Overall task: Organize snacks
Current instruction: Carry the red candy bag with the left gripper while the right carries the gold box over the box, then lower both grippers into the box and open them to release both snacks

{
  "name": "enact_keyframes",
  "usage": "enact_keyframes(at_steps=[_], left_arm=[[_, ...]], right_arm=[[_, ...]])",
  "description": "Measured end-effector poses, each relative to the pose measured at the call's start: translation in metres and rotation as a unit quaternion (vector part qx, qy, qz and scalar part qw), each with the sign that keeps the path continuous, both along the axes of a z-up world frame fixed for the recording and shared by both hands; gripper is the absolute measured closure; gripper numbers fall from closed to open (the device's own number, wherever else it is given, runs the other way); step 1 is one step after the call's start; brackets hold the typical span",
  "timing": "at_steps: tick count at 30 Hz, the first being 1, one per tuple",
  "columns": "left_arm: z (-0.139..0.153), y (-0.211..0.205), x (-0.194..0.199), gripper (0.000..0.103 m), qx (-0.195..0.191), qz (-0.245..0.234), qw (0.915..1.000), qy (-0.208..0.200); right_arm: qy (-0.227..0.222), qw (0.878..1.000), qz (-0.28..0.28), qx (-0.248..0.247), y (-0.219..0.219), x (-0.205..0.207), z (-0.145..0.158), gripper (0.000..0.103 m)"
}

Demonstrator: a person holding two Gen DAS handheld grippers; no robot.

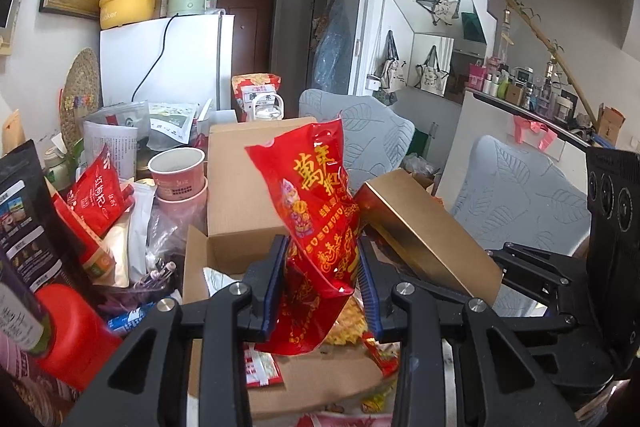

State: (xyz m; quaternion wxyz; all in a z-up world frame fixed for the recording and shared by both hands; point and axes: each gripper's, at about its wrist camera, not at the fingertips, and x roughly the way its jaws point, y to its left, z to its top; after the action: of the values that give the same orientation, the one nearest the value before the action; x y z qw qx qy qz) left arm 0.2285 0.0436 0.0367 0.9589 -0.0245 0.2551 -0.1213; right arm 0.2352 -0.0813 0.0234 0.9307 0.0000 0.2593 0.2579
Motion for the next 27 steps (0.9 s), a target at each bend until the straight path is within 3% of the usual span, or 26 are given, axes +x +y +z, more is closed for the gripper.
enact_keyframes(at_steps=[10,15,27], left_arm=[[-0.024,0.012,0.044,0.070,0.001,0.031,0.9993,0.020],[-0.043,0.011,0.060,0.070,0.006,0.028,0.9986,0.045],[-0.075,-0.004,0.087,0.070,0.032,0.011,0.9947,0.097]], right_arm=[[0.026,1.000,-0.010,0.002,-0.002,0.052,-0.020,0.059],[0.052,0.998,-0.018,0.010,-0.005,0.067,-0.037,0.059],[0.117,0.992,-0.045,-0.024,-0.008,0.098,-0.073,0.059]])
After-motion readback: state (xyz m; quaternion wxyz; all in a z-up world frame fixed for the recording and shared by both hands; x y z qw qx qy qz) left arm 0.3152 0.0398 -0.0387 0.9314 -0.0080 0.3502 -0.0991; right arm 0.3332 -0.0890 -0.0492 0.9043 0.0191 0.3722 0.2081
